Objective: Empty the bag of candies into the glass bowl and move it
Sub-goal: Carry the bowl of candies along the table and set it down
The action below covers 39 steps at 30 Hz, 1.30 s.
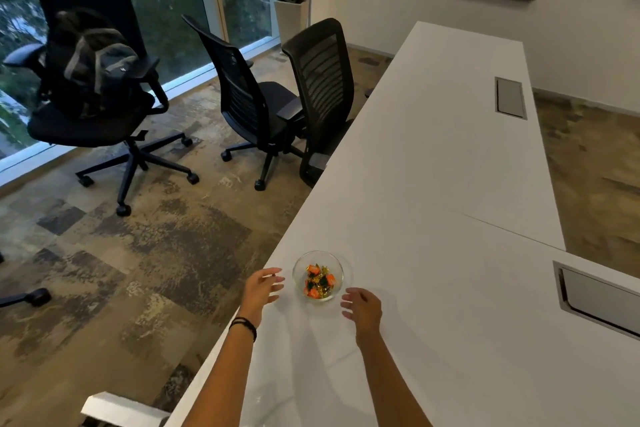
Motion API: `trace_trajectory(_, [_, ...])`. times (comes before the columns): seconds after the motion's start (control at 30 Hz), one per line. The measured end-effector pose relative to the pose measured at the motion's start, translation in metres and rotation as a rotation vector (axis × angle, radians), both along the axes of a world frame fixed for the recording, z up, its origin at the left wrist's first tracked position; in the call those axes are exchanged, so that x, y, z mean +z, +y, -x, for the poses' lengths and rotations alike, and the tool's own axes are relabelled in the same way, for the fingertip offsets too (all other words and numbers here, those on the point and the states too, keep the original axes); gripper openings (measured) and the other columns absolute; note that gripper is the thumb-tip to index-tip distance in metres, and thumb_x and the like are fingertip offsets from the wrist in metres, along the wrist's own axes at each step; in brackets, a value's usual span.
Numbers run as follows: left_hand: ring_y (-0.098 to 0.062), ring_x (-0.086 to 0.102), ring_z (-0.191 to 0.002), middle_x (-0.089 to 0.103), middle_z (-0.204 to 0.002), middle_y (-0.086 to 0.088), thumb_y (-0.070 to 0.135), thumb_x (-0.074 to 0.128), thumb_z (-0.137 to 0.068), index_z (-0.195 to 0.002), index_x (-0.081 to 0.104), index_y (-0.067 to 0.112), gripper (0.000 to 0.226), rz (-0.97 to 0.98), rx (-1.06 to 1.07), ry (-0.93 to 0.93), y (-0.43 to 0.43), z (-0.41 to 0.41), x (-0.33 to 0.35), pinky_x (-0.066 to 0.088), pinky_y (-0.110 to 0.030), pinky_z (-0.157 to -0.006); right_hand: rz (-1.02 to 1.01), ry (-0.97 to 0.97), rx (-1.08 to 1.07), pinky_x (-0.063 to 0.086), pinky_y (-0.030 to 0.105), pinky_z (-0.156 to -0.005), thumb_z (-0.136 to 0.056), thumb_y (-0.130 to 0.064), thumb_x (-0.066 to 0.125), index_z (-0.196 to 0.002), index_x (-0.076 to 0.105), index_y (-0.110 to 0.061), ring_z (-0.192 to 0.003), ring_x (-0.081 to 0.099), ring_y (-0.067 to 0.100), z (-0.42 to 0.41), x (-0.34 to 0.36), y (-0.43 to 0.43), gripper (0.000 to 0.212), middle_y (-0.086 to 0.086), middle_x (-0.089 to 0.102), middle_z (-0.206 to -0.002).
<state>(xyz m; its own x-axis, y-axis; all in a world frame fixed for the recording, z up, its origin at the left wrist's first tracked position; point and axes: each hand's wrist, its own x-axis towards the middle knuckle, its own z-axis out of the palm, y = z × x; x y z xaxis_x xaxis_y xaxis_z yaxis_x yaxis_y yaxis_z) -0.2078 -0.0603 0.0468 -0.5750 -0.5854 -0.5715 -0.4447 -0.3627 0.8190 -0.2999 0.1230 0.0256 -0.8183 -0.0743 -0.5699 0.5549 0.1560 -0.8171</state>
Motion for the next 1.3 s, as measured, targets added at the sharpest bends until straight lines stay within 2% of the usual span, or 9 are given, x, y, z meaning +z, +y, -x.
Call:
trace_trajectory(0.13, [-0.032, 0.057, -0.107, 0.059, -0.124, -0.022, 0.009, 0.052, -0.094, -0.12, 0.058, 0.0, 0.028, -0.099, 0.072, 0.053, 0.012, 0.022, -0.018, 0.047, -0.042, -0.093, 0.08, -0.05, -0.117, 0.049, 0.037, -0.085, -0.09, 0.003, 0.05, -0.113, 0.062, 0.004, -0.096, 0.058, 0.025, 0.017, -0.016, -0.004, 0.025, 0.018, 0.062, -0.11])
trace_trajectory(0.4, [-0.026, 0.055, -0.116, 0.059, -0.128, -0.009, 0.024, 0.055, -0.092, -0.124, 0.058, 0.013, 0.033, -0.158, 0.204, 0.136, 0.029, 0.045, -0.055, 0.048, -0.042, -0.099, 0.197, -0.079, -0.203, 0.046, 0.041, -0.099, -0.088, 0.005, 0.052, -0.127, 0.054, -0.008, -0.11, 0.055, 0.023, 0.024, -0.039, -0.034, 0.041, 0.009, 0.057, -0.118])
trace_trajectory(0.57, [-0.029, 0.06, -0.111, 0.066, -0.118, -0.012, 0.029, 0.051, -0.094, -0.117, 0.063, 0.016, 0.028, -0.138, 0.226, 0.175, 0.043, 0.052, -0.07, 0.048, -0.05, -0.1, 0.199, -0.102, -0.216, 0.047, 0.036, -0.099, -0.089, -0.008, 0.057, -0.122, 0.059, -0.015, -0.11, 0.058, 0.02, 0.029, -0.052, -0.047, 0.033, 0.003, 0.063, -0.117])
trace_trajectory(0.7, [-0.024, 0.062, -0.094, 0.071, -0.092, -0.001, 0.04, 0.054, -0.084, -0.09, 0.071, 0.027, 0.023, -0.19, 0.33, 0.193, 0.052, 0.059, -0.072, 0.051, -0.048, -0.09, 0.27, -0.139, -0.209, 0.052, 0.036, -0.088, -0.093, -0.017, 0.054, -0.105, 0.067, -0.012, -0.098, 0.062, 0.023, 0.03, -0.054, -0.059, 0.019, 0.006, 0.068, -0.102])
trace_trajectory(0.83, [-0.024, 0.065, -0.1, 0.071, -0.106, -0.01, 0.033, 0.055, -0.092, -0.106, 0.069, 0.016, 0.026, -0.239, 0.309, 0.177, 0.05, 0.072, -0.067, 0.058, -0.027, -0.073, 0.365, -0.176, -0.177, 0.051, 0.037, -0.092, -0.096, -0.012, 0.047, -0.113, 0.059, -0.012, -0.102, 0.059, 0.021, 0.034, -0.048, -0.062, 0.021, 0.007, 0.062, -0.109])
trace_trajectory(0.93, [-0.023, 0.064, -0.102, 0.069, -0.108, -0.01, 0.03, 0.058, -0.091, -0.113, 0.066, 0.009, 0.032, -0.302, 0.334, 0.21, 0.051, 0.086, -0.059, 0.057, -0.029, -0.075, 0.474, -0.229, -0.278, 0.054, 0.038, -0.089, -0.096, -0.023, 0.046, -0.118, 0.061, -0.007, -0.105, 0.061, 0.026, 0.041, -0.035, -0.062, 0.03, 0.011, 0.063, -0.114])
trace_trajectory(1.1, [-0.018, 0.065, -0.103, 0.073, -0.103, 0.001, 0.031, 0.057, -0.091, -0.105, 0.071, 0.022, 0.021, -0.314, 0.29, 0.297, 0.053, 0.106, -0.039, 0.055, -0.03, -0.08, 0.602, -0.228, -0.315, 0.048, 0.041, -0.093, -0.098, -0.023, 0.04, -0.124, 0.055, -0.004, -0.11, 0.056, 0.031, 0.058, -0.011, -0.06, 0.035, 0.014, 0.058, -0.118])
trace_trajectory(1.23, [-0.023, 0.057, -0.116, 0.064, -0.122, -0.007, 0.028, 0.052, -0.094, -0.12, 0.063, 0.014, 0.032, -0.346, 0.256, 0.375, 0.057, 0.119, -0.021, 0.047, -0.042, -0.1, 0.669, -0.217, -0.315, 0.047, 0.043, -0.096, -0.098, -0.024, 0.041, -0.126, 0.053, -0.007, -0.115, 0.054, 0.032, 0.068, 0.011, -0.055, 0.036, 0.014, 0.056, -0.123])
trace_trajectory(1.3, [-0.014, 0.059, -0.109, 0.068, -0.112, 0.004, 0.029, 0.051, -0.093, -0.113, 0.066, 0.02, 0.026, -0.306, 0.221, 0.383, 0.062, 0.124, -0.011, 0.052, -0.031, -0.091, 0.682, -0.192, -0.313, 0.047, 0.045, -0.096, -0.097, -0.023, 0.042, -0.125, 0.054, -0.007, -0.114, 0.054, 0.033, 0.072, 0.023, -0.048, 0.034, 0.013, 0.056, -0.121])
